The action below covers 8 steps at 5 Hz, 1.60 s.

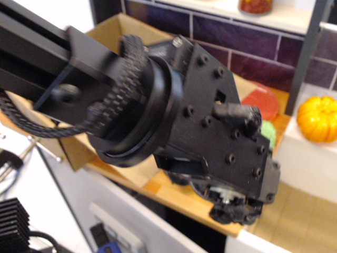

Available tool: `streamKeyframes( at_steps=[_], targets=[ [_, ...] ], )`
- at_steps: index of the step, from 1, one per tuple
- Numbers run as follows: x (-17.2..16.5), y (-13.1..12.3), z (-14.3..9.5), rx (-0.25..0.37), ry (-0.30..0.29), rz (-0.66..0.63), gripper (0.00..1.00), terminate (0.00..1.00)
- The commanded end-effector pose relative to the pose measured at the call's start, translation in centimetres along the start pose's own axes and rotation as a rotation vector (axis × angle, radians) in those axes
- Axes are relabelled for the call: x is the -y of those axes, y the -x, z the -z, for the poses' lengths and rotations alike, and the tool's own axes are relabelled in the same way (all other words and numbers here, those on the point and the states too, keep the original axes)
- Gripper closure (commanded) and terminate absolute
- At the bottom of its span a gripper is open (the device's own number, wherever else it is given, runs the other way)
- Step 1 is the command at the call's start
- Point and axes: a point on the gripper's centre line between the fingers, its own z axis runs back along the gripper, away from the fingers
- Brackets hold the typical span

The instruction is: Close brown1fbox flap

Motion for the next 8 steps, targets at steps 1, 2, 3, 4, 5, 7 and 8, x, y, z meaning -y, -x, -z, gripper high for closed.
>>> streamKeyframes(
  at_steps=[1,2,3,4,5,7,8],
  targets=[
    [-2.2,-1.0,-3.4,0.024,-0.053,0.011,0.00,0.00],
    [-4.8,-1.4,-5.2,0.017,-0.078,0.045,0.00,0.00],
    [-8.6,-2.2,-7.2,-0.013,-0.086,0.102,0.00,0.00],
    [-11.9,-2.6,-8.0,0.004,-0.109,0.159,0.00,0.00],
    [-16.2,-2.6,-7.6,0.046,-0.083,0.230,0.00,0.00],
    [-22.1,-0.9,-4.5,0.028,0.093,0.312,0.00,0.00],
    [-23.6,-0.1,-2.6,0.069,0.116,0.371,0.00,0.00]
  ],
)
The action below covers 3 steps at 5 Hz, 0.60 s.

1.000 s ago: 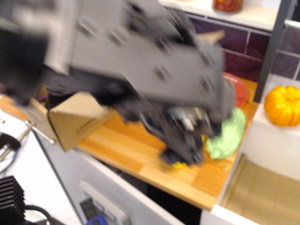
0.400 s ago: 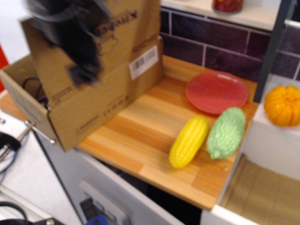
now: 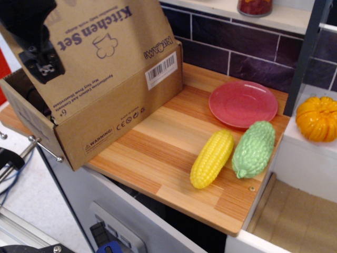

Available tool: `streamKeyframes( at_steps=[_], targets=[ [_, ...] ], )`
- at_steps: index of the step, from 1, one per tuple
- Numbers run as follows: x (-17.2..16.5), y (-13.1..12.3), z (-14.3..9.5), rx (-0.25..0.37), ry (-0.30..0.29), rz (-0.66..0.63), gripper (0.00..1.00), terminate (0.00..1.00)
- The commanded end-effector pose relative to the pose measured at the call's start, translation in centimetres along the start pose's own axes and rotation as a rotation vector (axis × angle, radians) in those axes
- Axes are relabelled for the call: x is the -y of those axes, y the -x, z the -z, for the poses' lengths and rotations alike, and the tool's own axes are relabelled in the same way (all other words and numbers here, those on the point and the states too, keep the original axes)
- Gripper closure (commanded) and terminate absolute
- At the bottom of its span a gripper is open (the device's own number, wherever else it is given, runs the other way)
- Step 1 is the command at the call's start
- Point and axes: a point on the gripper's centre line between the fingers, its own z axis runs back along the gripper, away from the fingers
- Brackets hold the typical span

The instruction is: Close brown1fbox flap

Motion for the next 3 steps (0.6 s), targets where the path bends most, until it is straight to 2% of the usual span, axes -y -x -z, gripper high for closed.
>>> streamKeyframes(
  at_steps=[1,2,3],
  targets=[
    [-3.6,1.1,1.9,0.033,0.032,0.046,0.00,0.00],
    [-3.6,2.6,4.1,0.018,0.135,-0.006,0.00,0.00],
    [-2.2,2.9,4.4,0.036,0.142,-0.051,0.00,1.00]
  ],
)
